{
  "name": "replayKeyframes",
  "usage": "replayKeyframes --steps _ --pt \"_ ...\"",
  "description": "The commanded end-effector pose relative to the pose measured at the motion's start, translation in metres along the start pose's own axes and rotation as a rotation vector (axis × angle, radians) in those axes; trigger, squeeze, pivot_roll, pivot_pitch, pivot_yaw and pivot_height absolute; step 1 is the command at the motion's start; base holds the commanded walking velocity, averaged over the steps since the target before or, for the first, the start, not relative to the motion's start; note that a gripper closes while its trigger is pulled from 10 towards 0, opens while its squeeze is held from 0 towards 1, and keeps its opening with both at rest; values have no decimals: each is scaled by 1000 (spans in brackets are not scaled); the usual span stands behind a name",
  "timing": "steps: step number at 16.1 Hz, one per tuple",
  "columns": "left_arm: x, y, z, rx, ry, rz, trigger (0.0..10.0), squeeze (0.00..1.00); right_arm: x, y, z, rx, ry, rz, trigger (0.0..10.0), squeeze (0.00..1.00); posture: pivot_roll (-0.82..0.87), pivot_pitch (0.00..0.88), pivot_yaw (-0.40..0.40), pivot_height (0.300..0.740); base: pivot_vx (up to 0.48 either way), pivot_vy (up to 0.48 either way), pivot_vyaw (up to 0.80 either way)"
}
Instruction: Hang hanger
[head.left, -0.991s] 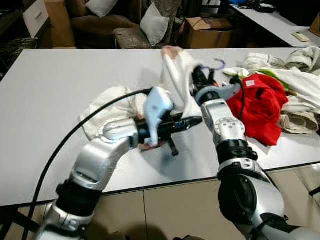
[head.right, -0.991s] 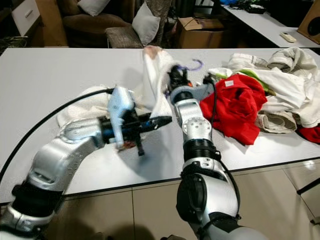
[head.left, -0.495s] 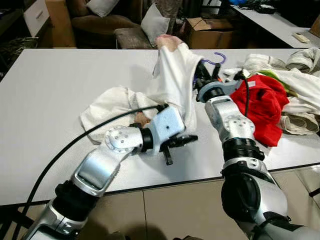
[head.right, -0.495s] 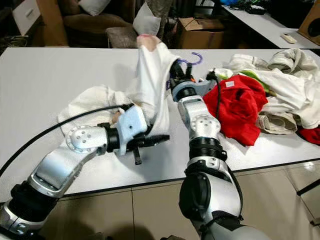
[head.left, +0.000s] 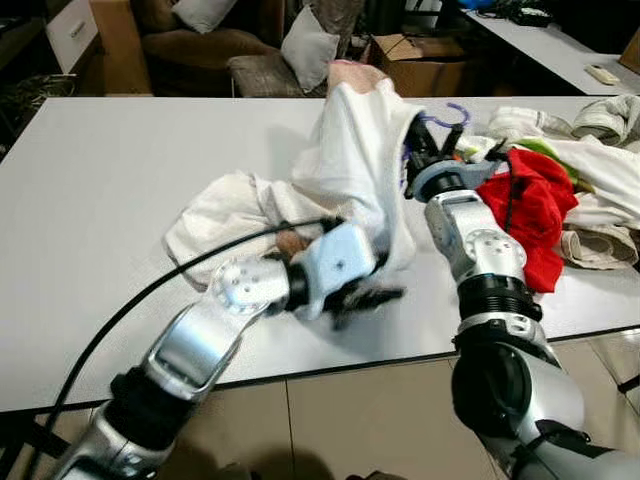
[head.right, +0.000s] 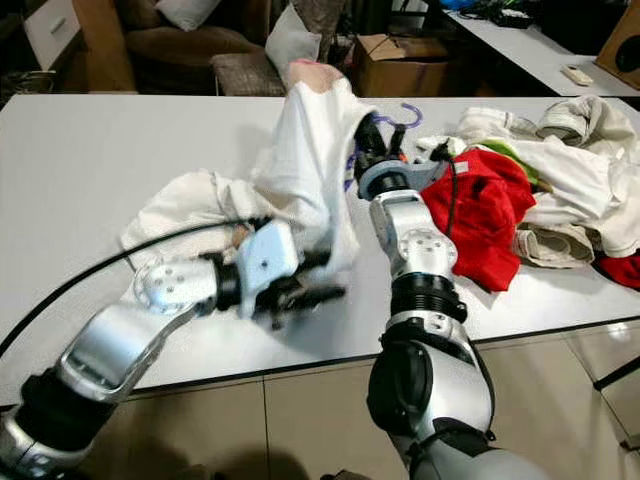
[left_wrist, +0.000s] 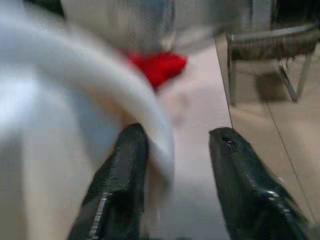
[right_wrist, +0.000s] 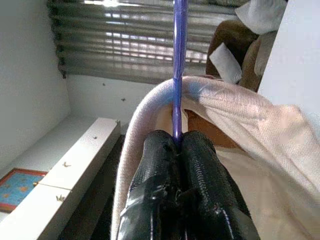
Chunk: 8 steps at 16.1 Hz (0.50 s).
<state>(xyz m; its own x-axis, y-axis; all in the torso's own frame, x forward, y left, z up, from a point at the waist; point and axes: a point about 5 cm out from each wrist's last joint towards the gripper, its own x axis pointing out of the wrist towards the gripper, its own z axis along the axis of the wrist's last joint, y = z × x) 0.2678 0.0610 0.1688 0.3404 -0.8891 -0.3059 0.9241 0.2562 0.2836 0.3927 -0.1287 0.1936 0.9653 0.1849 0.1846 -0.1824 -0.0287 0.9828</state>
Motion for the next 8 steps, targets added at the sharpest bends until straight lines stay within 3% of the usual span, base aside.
replayKeyframes --steps 1,4,5,6,7,8 --pt "-1 0 -5 -13 25 -2 10000 1000 4 17 8 -15 -20 70 10000 0 -63 0 -68 740 0 0 0" --pt "-28 -3 -37 -120 122 -14 10000 1000 -3 16 15 -143 23 67 10000 0 -59 0 -60 740 0 0 0" --pt "-37 -3 -41 -165 98 9 10000 882 -8 15 18 -158 32 68 10000 0 -56 0 -56 740 0 0 0" --pt "-42 0 -43 -210 66 44 10000 561 -11 15 20 -160 36 76 10000 0 -55 0 -54 740 0 0 0" --pt "-53 7 -46 -280 12 140 10000 75 -17 14 22 -181 60 86 10000 0 -55 0 -50 740 0 0 0" --pt "-64 18 -54 -323 8 309 10000 0 -25 16 23 -231 90 114 10000 0 -55 0 -47 740 0 0 0"
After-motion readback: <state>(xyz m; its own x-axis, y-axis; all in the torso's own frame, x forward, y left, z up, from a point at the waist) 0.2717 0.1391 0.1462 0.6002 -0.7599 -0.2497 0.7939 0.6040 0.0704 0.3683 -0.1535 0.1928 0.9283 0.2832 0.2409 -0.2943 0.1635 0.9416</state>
